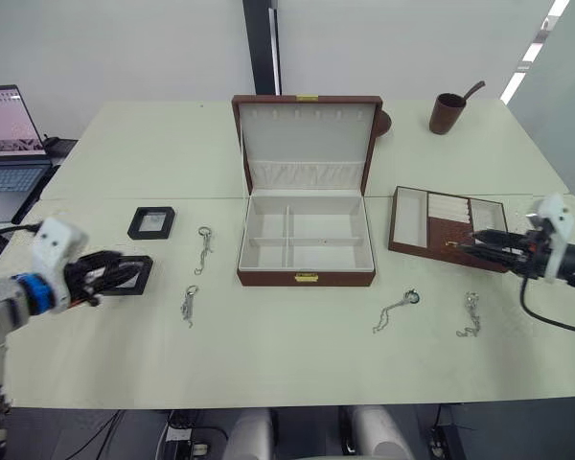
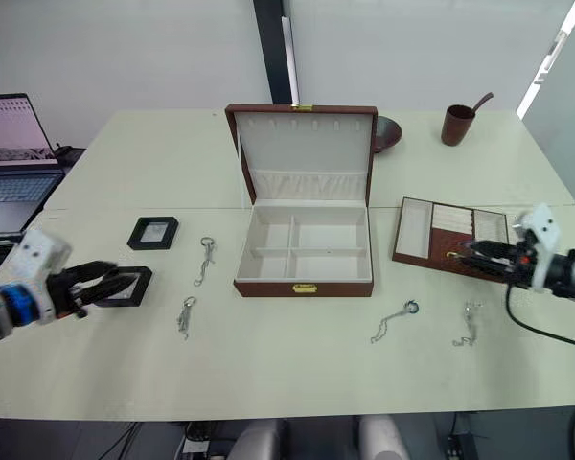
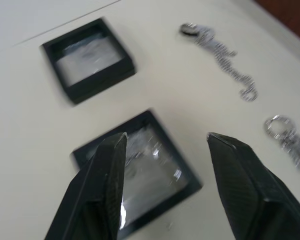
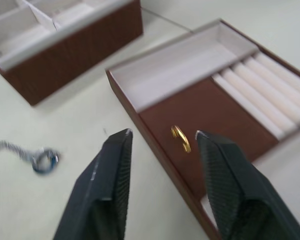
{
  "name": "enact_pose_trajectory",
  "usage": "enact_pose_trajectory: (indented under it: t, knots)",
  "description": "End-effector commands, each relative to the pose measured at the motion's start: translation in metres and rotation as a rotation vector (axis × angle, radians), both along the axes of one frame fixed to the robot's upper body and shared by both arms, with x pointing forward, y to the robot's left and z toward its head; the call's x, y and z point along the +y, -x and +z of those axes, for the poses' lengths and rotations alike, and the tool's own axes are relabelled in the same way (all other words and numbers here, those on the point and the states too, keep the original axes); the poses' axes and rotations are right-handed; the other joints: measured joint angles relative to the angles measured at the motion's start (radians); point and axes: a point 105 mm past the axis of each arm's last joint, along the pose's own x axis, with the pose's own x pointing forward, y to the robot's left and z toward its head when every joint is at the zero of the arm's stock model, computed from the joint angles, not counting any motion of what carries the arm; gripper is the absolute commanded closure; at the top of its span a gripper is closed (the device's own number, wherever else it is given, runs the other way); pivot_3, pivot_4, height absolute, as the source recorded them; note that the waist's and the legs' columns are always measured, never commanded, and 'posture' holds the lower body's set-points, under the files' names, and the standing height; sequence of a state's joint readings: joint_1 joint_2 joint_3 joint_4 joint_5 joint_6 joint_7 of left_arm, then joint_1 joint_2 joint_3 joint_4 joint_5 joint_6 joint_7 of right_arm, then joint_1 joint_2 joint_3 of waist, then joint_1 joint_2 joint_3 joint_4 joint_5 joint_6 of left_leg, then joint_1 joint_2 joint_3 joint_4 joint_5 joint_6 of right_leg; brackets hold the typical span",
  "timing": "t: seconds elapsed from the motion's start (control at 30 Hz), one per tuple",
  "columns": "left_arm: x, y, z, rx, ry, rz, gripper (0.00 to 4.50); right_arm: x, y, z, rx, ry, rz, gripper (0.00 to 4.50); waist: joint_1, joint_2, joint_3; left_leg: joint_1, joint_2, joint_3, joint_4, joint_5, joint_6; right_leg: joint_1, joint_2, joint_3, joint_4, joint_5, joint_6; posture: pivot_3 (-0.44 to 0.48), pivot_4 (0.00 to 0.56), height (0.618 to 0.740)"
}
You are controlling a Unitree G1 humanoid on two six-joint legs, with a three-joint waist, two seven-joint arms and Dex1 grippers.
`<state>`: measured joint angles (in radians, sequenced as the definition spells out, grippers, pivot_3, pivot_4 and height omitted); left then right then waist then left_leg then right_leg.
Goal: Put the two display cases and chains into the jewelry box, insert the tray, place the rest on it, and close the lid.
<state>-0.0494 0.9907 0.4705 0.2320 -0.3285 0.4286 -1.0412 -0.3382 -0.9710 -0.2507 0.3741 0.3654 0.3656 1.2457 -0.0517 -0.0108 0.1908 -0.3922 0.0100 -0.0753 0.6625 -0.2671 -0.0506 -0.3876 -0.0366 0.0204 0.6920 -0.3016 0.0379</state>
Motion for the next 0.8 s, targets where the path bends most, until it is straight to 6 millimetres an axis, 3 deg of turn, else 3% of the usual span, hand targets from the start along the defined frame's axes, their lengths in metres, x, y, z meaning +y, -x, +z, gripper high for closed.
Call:
enact_pose_trajectory:
  t: [0.03, 0.1, 0.17, 0.33, 0.6, 0.7, 0.8]
  knots:
    - [0.037, 0.019, 0.012, -0.015, -0.084, 0.088, 0.77, -0.028, 0.011, 0.007, -0.009, 0.04, -0.049, 1.25, 0.0, 0.0, 0.0, 0.0, 0.0, 0.0, 0.0, 0.0, 0.0, 0.0, 0.0, 0.0, 0.0, 0.0, 0.0, 0.0, 0.15, 0.74]
    - [0.05, 0.03, 0.009, 0.004, -0.107, 0.125, 0.18, -0.042, 0.017, 0.004, 0.012, 0.07, -0.085, 0.63, 0.0, 0.0, 0.0, 0.001, 0.0, 0.001, 0.0, 0.0, 0.0, 0.0, 0.0, 0.001, 0.0, 0.0, 0.0, 0.0, 0.15, 0.74]
    - [0.055, 0.034, 0.008, 0.003, -0.11, 0.141, 0.0, -0.051, 0.019, 0.004, 0.02, 0.084, -0.105, 0.04, -0.001, 0.0, 0.0, 0.001, 0.0, 0.002, -0.001, 0.0, 0.0, 0.0, 0.0, 0.002, 0.0, 0.0, 0.0, 0.0, 0.15, 0.74]
    - [0.064, 0.043, -0.002, 0.015, -0.123, 0.185, 0.0, -0.058, 0.02, -0.001, 0.041, 0.135, -0.112, 0.04, -0.001, 0.0, 0.0, 0.002, 0.001, 0.003, -0.001, 0.0, 0.0, 0.0, 0.0, 0.002, 0.0, 0.0, 0.0, 0.0, 0.15, 0.74]
    - [0.061, 0.044, -0.007, 0.015, -0.118, 0.175, 0.0, -0.053, 0.016, 0.002, 0.023, 0.102, -0.081, 0.04, -0.002, 0.0, 0.0, 0.002, 0.001, 0.003, -0.001, 0.0, 0.0, 0.0, 0.0, 0.003, 0.001, 0.0, 0.0, 0.0, 0.15, 0.74]
    - [0.058, 0.046, -0.012, 0.042, -0.114, 0.147, 0.0, -0.044, 0.017, 0.007, 0.017, 0.056, -0.028, 0.04, -0.002, 0.0, 0.0, 0.002, 0.001, 0.003, -0.001, 0.0, 0.0, 0.0, 0.0, 0.003, 0.001, 0.0, 0.0, 0.0, 0.15, 0.74]
    - [0.049, 0.039, -0.016, 0.053, -0.107, 0.096, 0.0, -0.019, 0.017, 0.013, -0.01, 0.002, 0.079, 0.04, -0.003, 0.0, 0.0, 0.002, 0.001, 0.003, -0.001, 0.0, 0.0, 0.0, 0.0, 0.003, 0.001, 0.0, 0.0, 0.0, 0.15, 0.74]
